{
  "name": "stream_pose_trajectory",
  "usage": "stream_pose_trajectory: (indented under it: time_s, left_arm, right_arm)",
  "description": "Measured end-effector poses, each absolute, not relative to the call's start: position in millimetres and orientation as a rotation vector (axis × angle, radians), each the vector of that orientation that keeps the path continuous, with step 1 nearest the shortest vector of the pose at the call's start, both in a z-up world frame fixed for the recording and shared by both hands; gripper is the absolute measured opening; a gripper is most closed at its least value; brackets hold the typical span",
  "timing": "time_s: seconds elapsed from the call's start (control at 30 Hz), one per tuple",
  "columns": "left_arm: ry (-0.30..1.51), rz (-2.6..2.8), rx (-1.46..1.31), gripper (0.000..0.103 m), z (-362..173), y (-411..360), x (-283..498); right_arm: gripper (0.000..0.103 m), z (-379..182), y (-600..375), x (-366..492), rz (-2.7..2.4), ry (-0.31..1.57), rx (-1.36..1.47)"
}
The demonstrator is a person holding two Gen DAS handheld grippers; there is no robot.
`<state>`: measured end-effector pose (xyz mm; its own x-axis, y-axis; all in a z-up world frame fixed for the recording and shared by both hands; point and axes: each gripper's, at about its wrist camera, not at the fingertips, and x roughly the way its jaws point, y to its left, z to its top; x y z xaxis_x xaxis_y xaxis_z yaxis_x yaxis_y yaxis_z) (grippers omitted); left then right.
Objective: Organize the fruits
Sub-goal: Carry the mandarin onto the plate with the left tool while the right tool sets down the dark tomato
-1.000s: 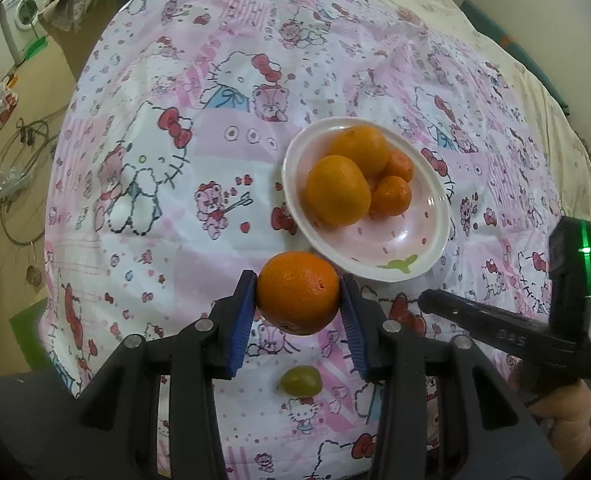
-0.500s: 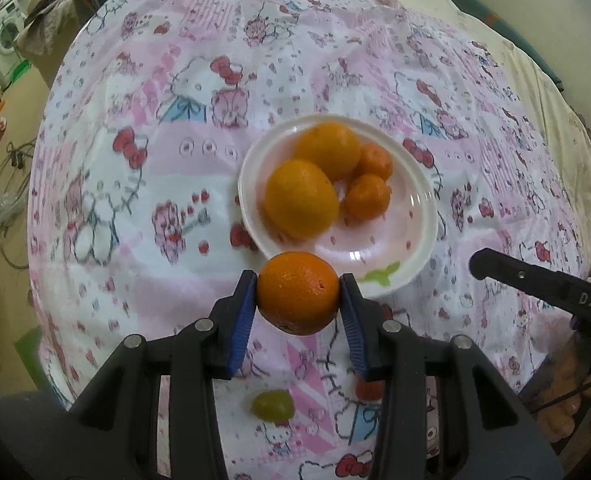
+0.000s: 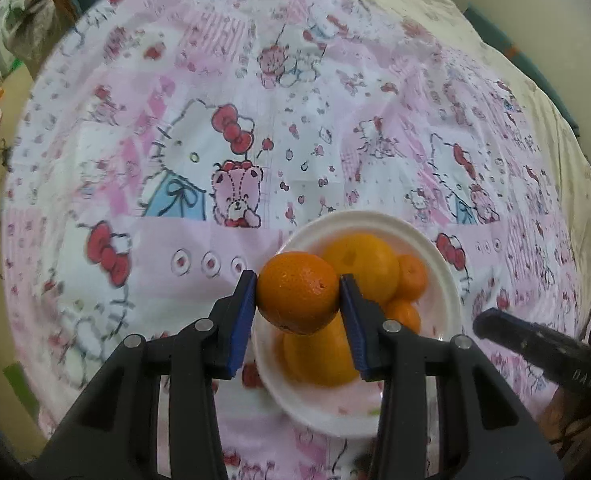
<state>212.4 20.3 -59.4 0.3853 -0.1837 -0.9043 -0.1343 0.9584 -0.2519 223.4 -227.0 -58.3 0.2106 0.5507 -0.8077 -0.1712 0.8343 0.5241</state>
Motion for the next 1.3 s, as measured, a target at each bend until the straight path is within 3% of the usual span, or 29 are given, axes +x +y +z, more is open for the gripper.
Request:
stream_pose_trajectory:
  time_s: [0.4, 0.93, 0.97, 1.0, 1.03, 1.1, 1.27, 1.3]
  left_arm:
    - [1.266, -0.044, -0.364, 0.038, -95, 18, 233]
    - [1.284, -0.022, -0.367, 0.041, -96, 17, 237]
    - [1.283, -0.027, -0.367, 0.042, -95, 17, 237]
    - [1.283, -0.021, -0.365, 0.051, -94, 18, 237]
    - [1.281, -0.008, -0.360, 0.069, -92, 18, 236]
    - [1.254, 0.002, -0.363, 0.082, -87, 20, 233]
    - [1.221, 0.012, -0.342, 0.082, -78, 21, 233]
    - [1.215, 0.014, -0.343, 0.082, -76, 21, 232]
  right_arm:
    - [0.024, -96, -214, 244, 0.499, 1.346, 0.321]
    - [0.027, -102, -214, 244, 0.485, 1.348, 0.326]
    - [0.027, -102, -214, 245, 0.483, 1.347, 0.327]
    - [0.027, -102, -214, 245, 0.484, 1.348, 0.329]
    - [0.027, -101, -215, 245, 0.483, 1.348, 0.329]
    - [0.027, -99, -217, 246, 0.477, 1.339, 0.334]
    - [0.028, -90, -220, 247, 0.470, 1.317, 0.327]
    - [0.032, -89, -221, 247, 0.467, 1.311, 0.324]
